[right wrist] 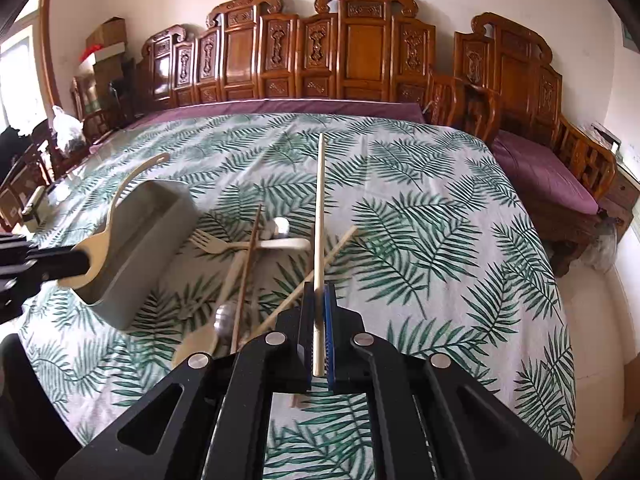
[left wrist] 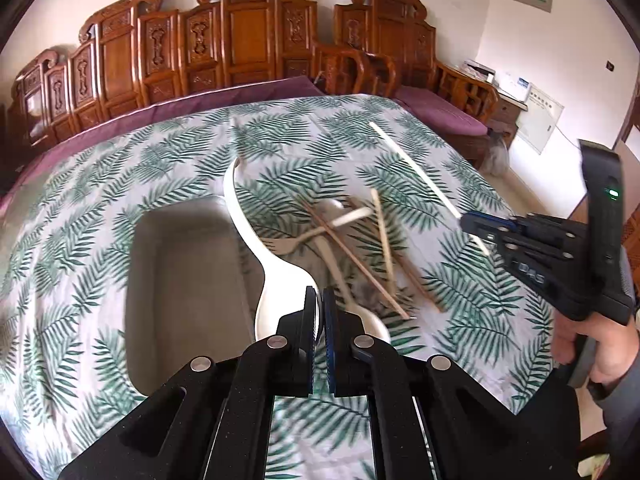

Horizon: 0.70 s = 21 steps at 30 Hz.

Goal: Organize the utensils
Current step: 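Lower the spoon into the grey tray and open the left gripper while the right carries the chopstick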

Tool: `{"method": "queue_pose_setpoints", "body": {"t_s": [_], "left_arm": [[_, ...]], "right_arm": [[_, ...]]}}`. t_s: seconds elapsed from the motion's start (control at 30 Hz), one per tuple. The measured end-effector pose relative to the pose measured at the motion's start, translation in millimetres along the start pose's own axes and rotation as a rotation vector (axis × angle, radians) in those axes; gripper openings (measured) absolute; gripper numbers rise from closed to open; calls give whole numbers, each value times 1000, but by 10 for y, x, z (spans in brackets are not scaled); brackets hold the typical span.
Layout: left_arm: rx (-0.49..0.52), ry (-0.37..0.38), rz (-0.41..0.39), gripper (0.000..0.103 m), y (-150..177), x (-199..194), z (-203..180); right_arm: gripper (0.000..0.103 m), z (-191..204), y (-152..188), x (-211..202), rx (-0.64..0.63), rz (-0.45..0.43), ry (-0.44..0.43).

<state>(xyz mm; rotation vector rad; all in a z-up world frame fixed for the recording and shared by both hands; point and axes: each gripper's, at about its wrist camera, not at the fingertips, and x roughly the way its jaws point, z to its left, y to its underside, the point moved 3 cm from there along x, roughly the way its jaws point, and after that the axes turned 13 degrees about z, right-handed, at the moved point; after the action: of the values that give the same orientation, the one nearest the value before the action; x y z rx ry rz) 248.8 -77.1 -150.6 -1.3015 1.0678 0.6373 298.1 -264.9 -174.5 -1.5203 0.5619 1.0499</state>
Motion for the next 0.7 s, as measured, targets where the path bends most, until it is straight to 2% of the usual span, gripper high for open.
{"method": "queue_pose_setpoints", "body": {"t_s": [0.3, 0.57, 0.7], "left_arm": [[-12, -43, 42, 3, 12, 87, 438], [-36, -46, 63, 3, 26, 216, 677], [-54, -54, 69, 7, 46, 248, 777]], "right_arm": [[5, 458, 8, -90, -70, 0, -44], [6, 854, -17, -58, -84, 13, -92], [6, 1066, -27, -12, -91, 27, -117]]}}
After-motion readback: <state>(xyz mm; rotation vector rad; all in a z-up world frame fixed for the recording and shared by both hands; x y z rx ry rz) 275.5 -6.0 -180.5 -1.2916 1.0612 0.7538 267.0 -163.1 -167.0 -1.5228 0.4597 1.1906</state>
